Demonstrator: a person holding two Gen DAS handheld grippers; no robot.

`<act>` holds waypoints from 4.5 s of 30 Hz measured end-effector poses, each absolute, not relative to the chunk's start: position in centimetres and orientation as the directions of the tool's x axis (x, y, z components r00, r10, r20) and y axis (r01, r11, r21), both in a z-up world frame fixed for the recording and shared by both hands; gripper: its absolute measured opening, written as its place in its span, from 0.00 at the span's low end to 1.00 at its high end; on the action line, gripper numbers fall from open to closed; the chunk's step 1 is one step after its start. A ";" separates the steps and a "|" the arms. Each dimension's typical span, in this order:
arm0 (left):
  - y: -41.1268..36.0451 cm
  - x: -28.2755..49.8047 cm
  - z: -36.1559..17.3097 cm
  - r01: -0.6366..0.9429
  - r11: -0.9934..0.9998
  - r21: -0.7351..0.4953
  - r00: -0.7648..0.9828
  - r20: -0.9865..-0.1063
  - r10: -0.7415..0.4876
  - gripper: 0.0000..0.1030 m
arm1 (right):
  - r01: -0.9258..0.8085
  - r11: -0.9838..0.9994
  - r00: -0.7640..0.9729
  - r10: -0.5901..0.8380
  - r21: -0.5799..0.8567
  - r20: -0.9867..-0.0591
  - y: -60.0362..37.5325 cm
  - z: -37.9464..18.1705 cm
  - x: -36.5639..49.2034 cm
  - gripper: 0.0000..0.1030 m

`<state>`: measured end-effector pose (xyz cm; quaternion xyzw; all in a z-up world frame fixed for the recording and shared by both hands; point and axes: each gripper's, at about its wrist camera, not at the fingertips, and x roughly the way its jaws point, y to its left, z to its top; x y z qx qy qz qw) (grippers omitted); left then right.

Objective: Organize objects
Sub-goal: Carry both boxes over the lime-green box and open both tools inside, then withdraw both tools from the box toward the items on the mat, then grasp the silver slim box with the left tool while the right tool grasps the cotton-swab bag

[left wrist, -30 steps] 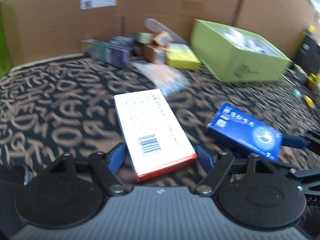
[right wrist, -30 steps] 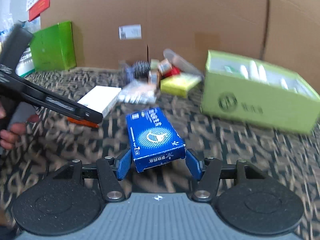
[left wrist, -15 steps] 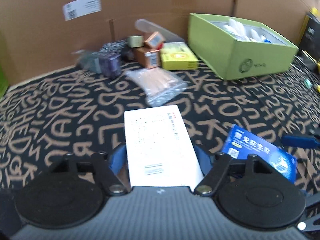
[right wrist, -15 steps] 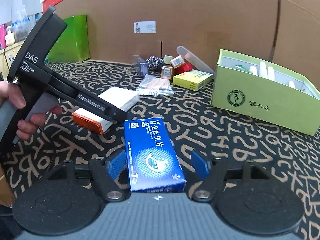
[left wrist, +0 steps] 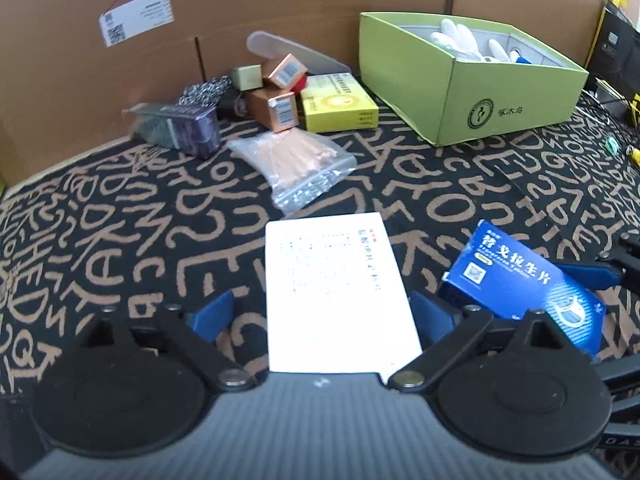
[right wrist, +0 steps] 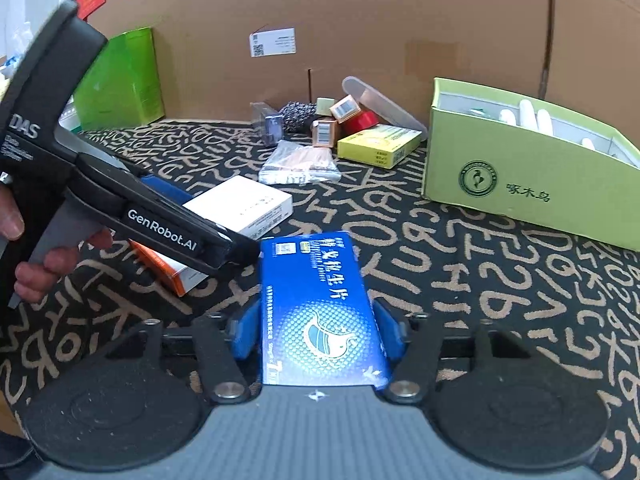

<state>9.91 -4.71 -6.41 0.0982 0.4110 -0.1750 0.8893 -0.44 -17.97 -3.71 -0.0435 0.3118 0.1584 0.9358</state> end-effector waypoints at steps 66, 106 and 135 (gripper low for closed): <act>-20.0 20.6 3.5 0.459 0.842 -0.285 0.665 -0.519 -0.538 1.00 | 0.107 0.993 0.948 -0.119 -0.058 -0.295 -36.0 3.7 8.3 0.96; 3.4 9.0 -3.7 0.049 0.965 -0.256 0.770 -0.606 -0.200 1.00 | -0.208 0.974 0.824 0.221 0.085 -0.522 -16.8 -2.5 7.1 0.95; 4.5 26.9 -5.6 -0.109 0.951 -0.289 0.690 -0.711 -0.137 0.72 | -0.315 0.947 0.781 0.296 0.063 -0.550 -13.6 -2.7 11.8 0.83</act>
